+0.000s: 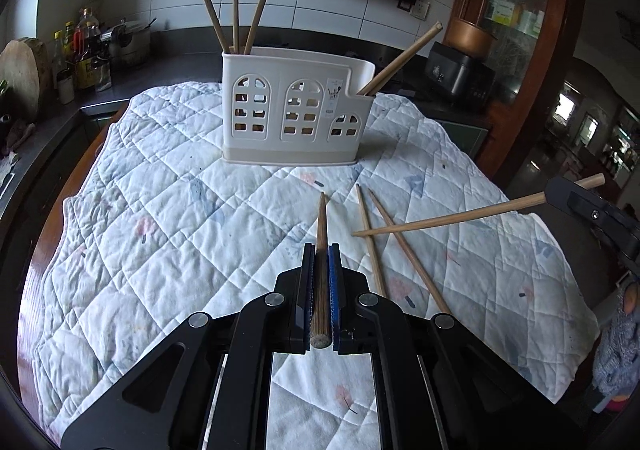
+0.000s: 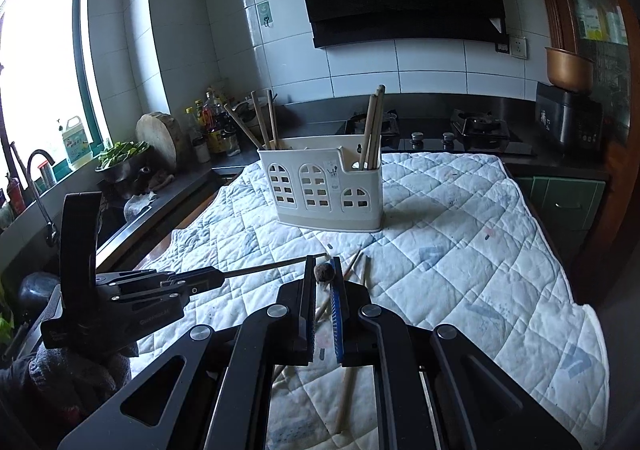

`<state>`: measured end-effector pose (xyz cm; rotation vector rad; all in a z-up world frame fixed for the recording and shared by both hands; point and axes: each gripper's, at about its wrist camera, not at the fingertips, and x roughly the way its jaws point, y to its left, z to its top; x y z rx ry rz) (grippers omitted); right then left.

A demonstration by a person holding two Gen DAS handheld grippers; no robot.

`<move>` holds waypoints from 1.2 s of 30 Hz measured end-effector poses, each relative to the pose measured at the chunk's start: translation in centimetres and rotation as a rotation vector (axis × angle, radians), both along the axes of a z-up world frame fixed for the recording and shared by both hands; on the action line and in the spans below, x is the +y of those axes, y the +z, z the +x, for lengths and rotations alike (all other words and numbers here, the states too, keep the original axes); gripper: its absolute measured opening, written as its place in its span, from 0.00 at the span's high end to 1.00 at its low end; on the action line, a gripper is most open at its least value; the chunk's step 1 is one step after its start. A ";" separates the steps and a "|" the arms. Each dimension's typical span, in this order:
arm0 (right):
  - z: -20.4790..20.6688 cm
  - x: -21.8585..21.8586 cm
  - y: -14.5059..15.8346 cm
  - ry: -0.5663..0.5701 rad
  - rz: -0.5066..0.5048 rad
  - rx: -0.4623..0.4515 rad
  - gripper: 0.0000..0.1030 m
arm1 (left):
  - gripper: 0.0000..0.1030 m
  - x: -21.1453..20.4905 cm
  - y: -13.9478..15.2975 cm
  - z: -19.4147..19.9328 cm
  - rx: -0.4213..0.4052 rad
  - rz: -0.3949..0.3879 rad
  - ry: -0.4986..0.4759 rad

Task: Organize utensils
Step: 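Lift the left tool's chopstick over the holder while the right tool carries its chopstick there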

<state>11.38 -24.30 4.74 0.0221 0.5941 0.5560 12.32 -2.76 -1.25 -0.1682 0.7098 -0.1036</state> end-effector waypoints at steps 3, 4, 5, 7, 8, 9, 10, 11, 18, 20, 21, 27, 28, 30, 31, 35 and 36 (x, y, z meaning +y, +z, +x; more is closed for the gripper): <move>1.1 0.7 1.1 0.015 -0.007 0.001 0.93 | 0.95 0.4 1.0 0.3 -0.029 0.005 -0.015; 1.5 0.9 1.5 0.020 -0.009 0.002 0.93 | 0.95 0.5 1.3 0.4 -0.035 0.012 -0.022; 1.8 1.2 1.9 0.023 -0.014 0.001 0.93 | 0.95 0.6 1.6 0.6 -0.039 0.015 -0.026; 2.5 1.6 3.0 0.030 -0.023 -0.004 0.93 | 0.95 1.0 2.1 1.2 -0.043 0.017 -0.036; 2.8 1.8 3.6 0.035 -0.022 -0.005 0.93 | 0.95 1.1 2.3 1.5 -0.045 0.019 -0.040; 3.2 1.9 4.2 0.040 -0.024 -0.006 0.93 | 0.95 1.2 2.7 1.8 -0.048 0.018 -0.046; 3.7 2.1 5.0 0.041 -0.027 -0.011 0.93 | 0.95 1.3 3.2 2.1 -0.053 0.019 -0.053; 4.0 2.2 5.8 0.041 -0.033 -0.021 0.93 | 0.95 1.3 3.7 2.3 -0.060 0.024 -0.061; 6.4 3.5 11.4 0.048 -0.077 -0.093 0.93 | 0.95 1.4 7.4 4.7 -0.097 0.061 -0.105; 7.1 3.8 12.7 0.039 -0.100 -0.119 0.93 | 0.95 1.5 8.3 5.2 -0.108 0.068 -0.110; 7.4 3.9 13.3 0.038 -0.109 -0.127 0.93 | 0.95 1.6 8.9 5.4 -0.114 0.068 -0.112; 9.6 4.7 15.3 0.017 -0.173 -0.153 0.93 | 0.95 2.4 14.2 6.6 -0.212 0.074 -0.099; 10.2 4.9 15.3 0.012 -0.183 -0.152 0.93 | 0.95 2.4 15.1 6.9 -0.232 0.079 -0.094; 11.2 5.2 15.1 0.004 -0.201 -0.144 0.93 | 0.95 2.4 17.0 7.6 -0.269 0.085 -0.082; 11.7 5.4 14.9 0.001 -0.207 -0.137 0.93 | 0.95 2.6 17.7 8.0 -0.285 0.082 -0.073; 13.4 5.9 13.9 -0.003 -0.208 -0.112 0.93 | 0.95 2.9 20.3 9.8 -0.344 0.088 -0.036; 13.8 6.0 13.6 -0.003 -0.207 -0.105 0.93 | 0.95 3.1 20.9 10.2 -0.358 0.089 -0.021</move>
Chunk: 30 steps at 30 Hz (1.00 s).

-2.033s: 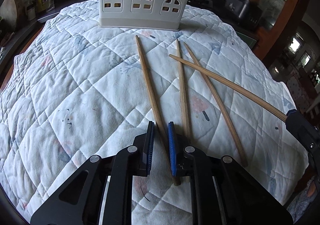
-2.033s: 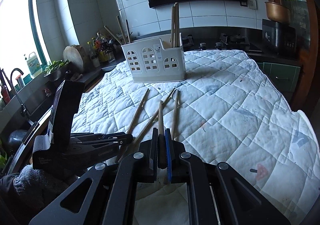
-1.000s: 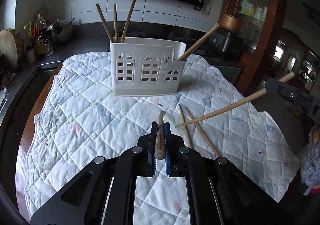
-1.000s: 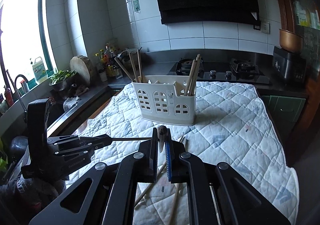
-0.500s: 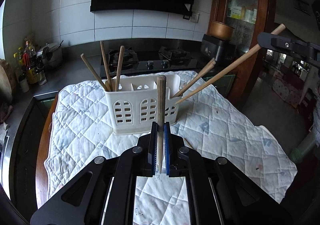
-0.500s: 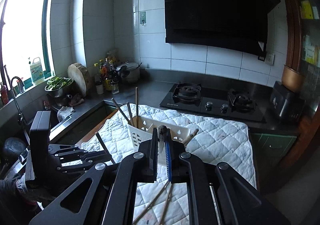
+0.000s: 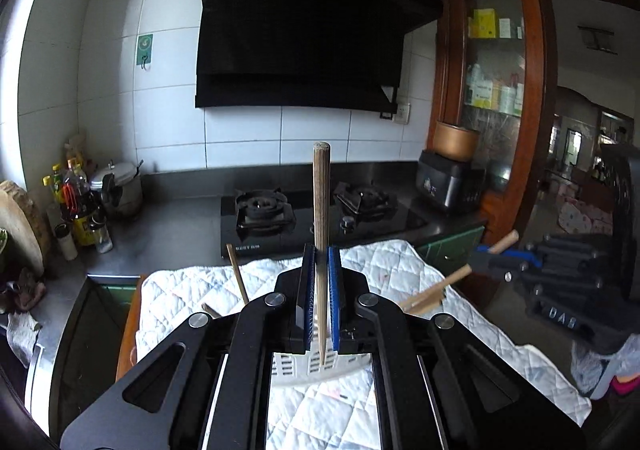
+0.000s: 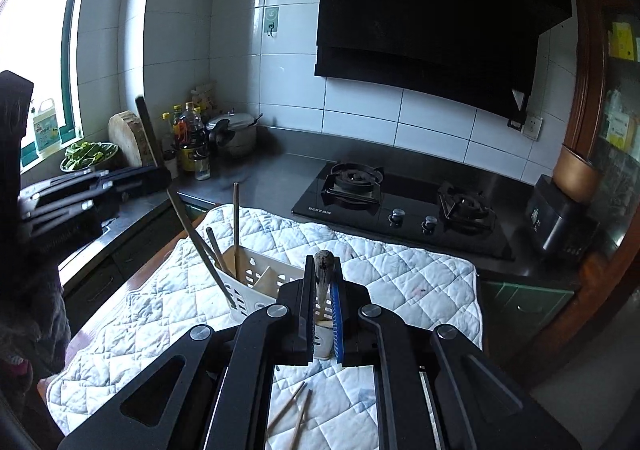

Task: Organize utensils
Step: 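Lift the left tool's chopstick over the holder while the right tool carries its chopstick there, then open the left tool over the holder while the right tool releases its chopstick into it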

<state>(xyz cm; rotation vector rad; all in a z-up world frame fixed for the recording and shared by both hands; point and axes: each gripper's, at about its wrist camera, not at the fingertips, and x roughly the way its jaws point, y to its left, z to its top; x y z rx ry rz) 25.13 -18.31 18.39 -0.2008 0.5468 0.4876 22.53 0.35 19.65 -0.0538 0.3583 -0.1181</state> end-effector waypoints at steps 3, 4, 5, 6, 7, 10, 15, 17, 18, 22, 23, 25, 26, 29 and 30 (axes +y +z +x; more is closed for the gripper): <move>1.2 0.4 -0.9 0.000 -0.004 0.021 0.93 | 0.95 0.2 0.7 1.7 -0.026 0.008 0.043; 1.5 0.6 -1.2 0.001 -0.007 0.028 0.93 | 0.95 0.3 0.7 2.3 -0.023 0.007 0.054; 1.8 0.8 -1.4 0.002 -0.012 0.034 0.93 | 0.95 0.6 0.5 2.9 -0.016 -0.001 0.063; 2.0 0.9 -1.7 0.003 -0.016 0.038 0.93 | 0.95 0.8 0.3 3.5 -0.007 -0.008 0.073; 2.4 0.9 -2.0 0.004 -0.020 0.044 0.93 | 0.95 1.1 0.0 4.1 0.001 -0.013 0.081; 3.0 1.2 -2.8 0.005 -0.026 0.062 0.93 | 0.95 2.0 -1.1 5.5 0.033 -0.046 0.094; 3.7 1.8 -4.1 0.011 -0.029 0.091 0.93 | 0.95 2.8 -3.3 6.7 0.065 -0.055 0.107; 3.8 2.0 -4.6 0.017 -0.032 0.101 0.93 | 0.95 3.0 -4.1 7.0 0.080 -0.061 0.106; 3.9 2.1 -4.8 0.018 -0.033 0.103 0.93 | 0.95 3.2 -4.6 7.3 0.093 -0.067 0.105; 4.2 2.2 -5.5 0.018 -0.031 0.118 0.93 | 0.95 3.8 -6.1 8.1 0.142 -0.092 0.094; 4.2 2.2 -5.6 0.017 -0.031 0.120 0.93 | 0.95 3.9 -6.4 8.2 0.151 -0.098 0.091; 4.3 2.2 -5.8 0.016 -0.030 0.127 0.93 | 0.94 4.1 -6.9 8.3 0.163 -0.101 0.092; 4.3 2.1 -5.9 0.015 -0.028 0.130 0.93 | 0.94 4.1 -7.0 8.3 0.163 -0.101 0.092; 4.4 2.0 -6.1 0.009 -0.022 0.131 0.93 | 0.92 3.8 -7.1 8.1 0.164 -0.095 0.081; 4.4 1.9 -6.2 0.008 -0.016 0.132 0.93 | 0.92 3.8 -7.1 8.1 0.165 -0.093 0.077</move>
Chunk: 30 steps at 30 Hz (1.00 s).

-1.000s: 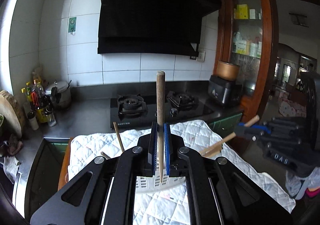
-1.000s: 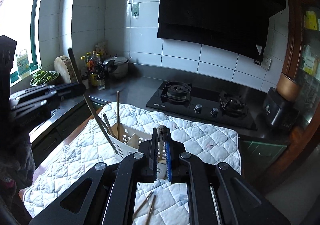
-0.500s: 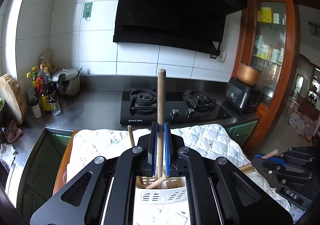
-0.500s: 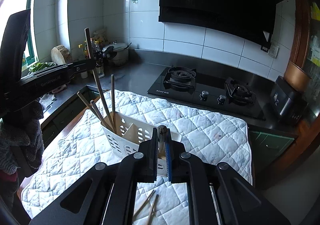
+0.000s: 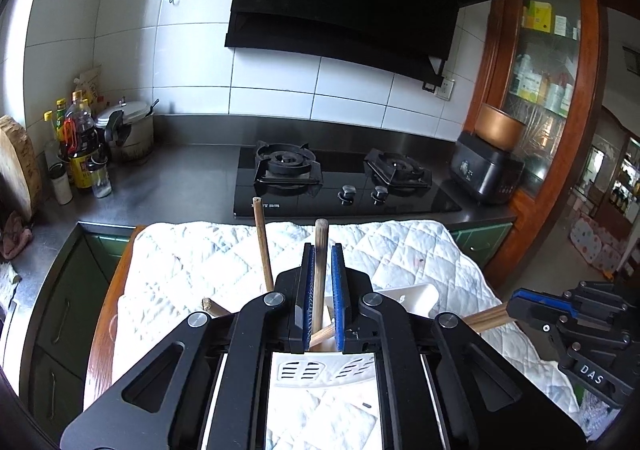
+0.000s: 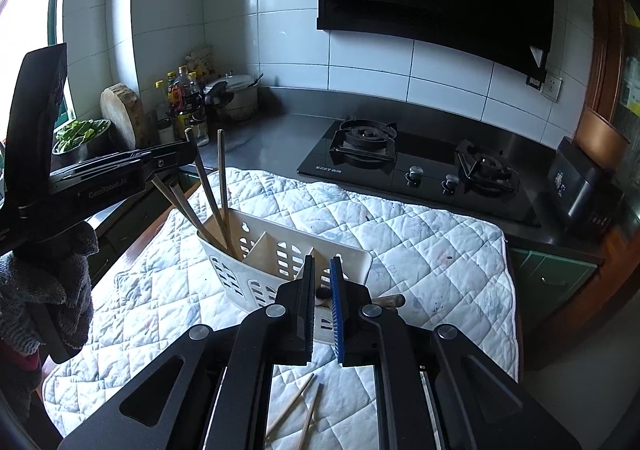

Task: Organize utensils
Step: 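Open the left tool over the holder while the right tool releases its chopstick into it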

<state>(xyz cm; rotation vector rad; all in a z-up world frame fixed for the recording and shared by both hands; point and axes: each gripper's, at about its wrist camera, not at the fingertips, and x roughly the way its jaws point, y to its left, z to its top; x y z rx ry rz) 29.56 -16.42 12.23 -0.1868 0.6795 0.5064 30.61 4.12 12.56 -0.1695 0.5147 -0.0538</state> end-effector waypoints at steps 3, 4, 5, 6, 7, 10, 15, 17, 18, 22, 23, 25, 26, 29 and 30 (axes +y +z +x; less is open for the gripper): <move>0.0 -0.3 0.2 -0.005 0.011 -0.005 0.90 | 0.91 -0.2 0.2 -0.3 -0.007 0.008 -0.006; -0.1 -0.4 0.4 -0.005 0.016 -0.008 0.86 | 0.89 -0.2 0.3 -0.4 -0.009 0.008 -0.008; -0.3 -0.5 0.5 -0.006 0.023 -0.012 0.83 | 0.84 -0.3 0.4 -0.6 -0.010 0.008 -0.009; -0.5 -0.7 0.7 -0.011 0.027 -0.019 0.82 | 0.67 -0.3 0.5 -0.9 -0.015 0.010 -0.002; -0.8 -0.9 0.8 -0.014 0.031 -0.024 0.79 | 0.59 -0.4 0.7 -1.4 -0.024 0.012 0.005; -1.8 -1.7 1.3 -0.021 0.057 -0.039 0.70 | 0.59 -0.8 1.0 -2.7 -0.041 0.022 -0.004; -4.4 -3.1 1.4 -0.030 0.094 -0.056 0.60 | 0.54 -1.3 1.0 -5.9 -0.062 0.020 -0.017; -5.7 -3.7 1.0 -0.036 0.099 -0.062 0.59 | 0.54 -1.5 0.6 -7.2 -0.058 0.019 -0.019; -6.3 -4.0 0.8 -0.040 0.098 -0.065 0.57 | 0.52 -1.6 0.3 -7.9 -0.053 0.017 -0.021; -9.1 -4.9 -0.9 -0.049 0.088 -0.066 0.55 | 0.41 -1.8 -1.3 -10.6 -0.039 0.012 -0.018; -9.8 -5.2 -1.5 -0.050 0.087 -0.063 0.54 | 0.41 -2.0 -1.7 -11.2 -0.036 0.016 -0.016; -11.1 -5.7 -2.8 -0.052 0.091 -0.049 0.52 | 0.36 -2.2 -2.8 -12.6 -0.030 0.017 -0.013; -11.8 -5.9 -3.6 -0.052 0.090 -0.040 0.52 | 0.35 -2.4 -3.4 -13.3 -0.023 0.017 -0.015; -13.8 -6.5 -6.3 -0.056 0.077 -0.012 0.52 | 0.34 -2.9 -5.2 -15.1 -0.004 0.026 -0.020; -14.3 -6.6 -7.3 -0.060 0.073 0.000 0.52 | 0.32 -3.1 -5.9 -15.7 0.006 0.029 -0.018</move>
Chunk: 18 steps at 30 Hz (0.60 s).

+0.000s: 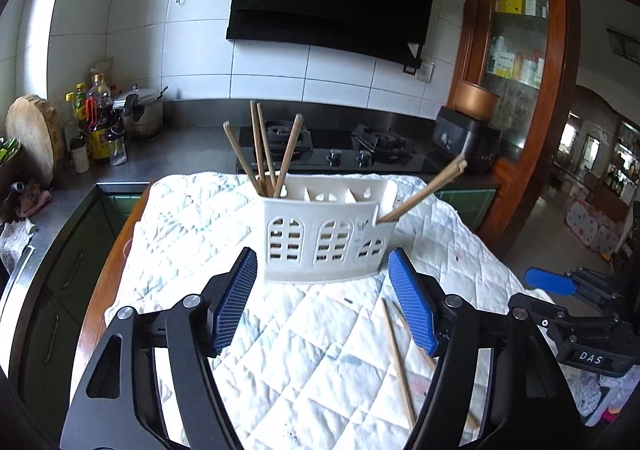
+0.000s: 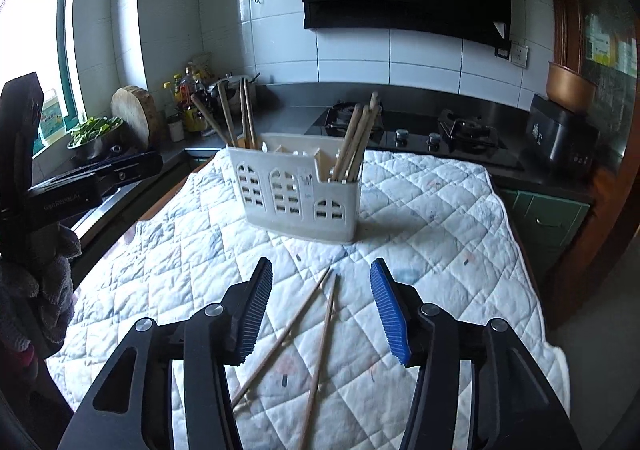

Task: Organize utensils
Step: 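Open the left tool over the holder while the right tool releases its chopstick into it, then lower the right tool onto a remaining chopstick and close it while the left tool grasps the last one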

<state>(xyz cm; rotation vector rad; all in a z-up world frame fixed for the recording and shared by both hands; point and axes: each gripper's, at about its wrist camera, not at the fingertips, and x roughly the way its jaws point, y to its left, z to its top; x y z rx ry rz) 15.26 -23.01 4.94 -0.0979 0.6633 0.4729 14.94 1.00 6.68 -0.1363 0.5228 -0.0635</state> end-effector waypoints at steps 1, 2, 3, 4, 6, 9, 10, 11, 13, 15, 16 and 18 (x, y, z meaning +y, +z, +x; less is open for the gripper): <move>-0.5 -0.2 -1.0 -0.002 -0.003 0.012 0.52 | 0.31 -0.1 -0.6 -0.6 0.010 -0.002 -0.001; -1.0 -0.3 -1.9 -0.006 -0.004 0.026 0.52 | 0.31 -0.1 -1.1 -1.0 0.019 -0.008 -0.003; -1.5 -0.5 -2.9 -0.009 -0.002 0.042 0.52 | 0.31 -0.2 -1.7 -1.4 0.030 -0.013 -0.006; -2.0 -0.6 -3.9 -0.011 -0.002 0.059 0.52 | 0.31 -0.3 -2.4 -1.9 0.042 -0.018 -0.007; -3.0 -0.8 -5.6 -0.023 -0.006 0.086 0.52 | 0.31 -0.3 -3.7 -2.7 0.065 -0.032 -0.004; -4.1 -0.9 -8.0 -0.033 -0.012 0.126 0.55 | 0.30 -0.5 -5.6 -3.6 0.103 -0.042 0.000; -4.4 -1.0 -8.7 -0.035 -0.016 0.136 0.56 | 0.30 -0.5 -6.2 -3.9 0.111 -0.044 0.005; -4.6 -1.0 -9.2 -0.039 -0.023 0.143 0.59 | 0.30 -0.5 -6.6 -4.1 0.118 -0.049 0.009; -4.9 -1.0 -10.2 -0.042 -0.023 0.166 0.62 | 0.30 -0.3 -7.4 -4.5 0.132 -0.053 0.018; -4.9 -1.1 -11.1 -0.042 -0.011 0.193 0.65 | 0.30 -0.1 -7.9 -4.7 0.144 -0.047 0.030; -4.9 -1.0 -11.3 -0.043 -0.009 0.200 0.67 | 0.30 0.0 -8.2 -4.8 0.149 -0.048 0.034; -4.8 -0.8 -11.8 -0.042 -0.002 0.213 0.69 | 0.30 0.2 -8.7 -5.0 0.161 -0.061 0.036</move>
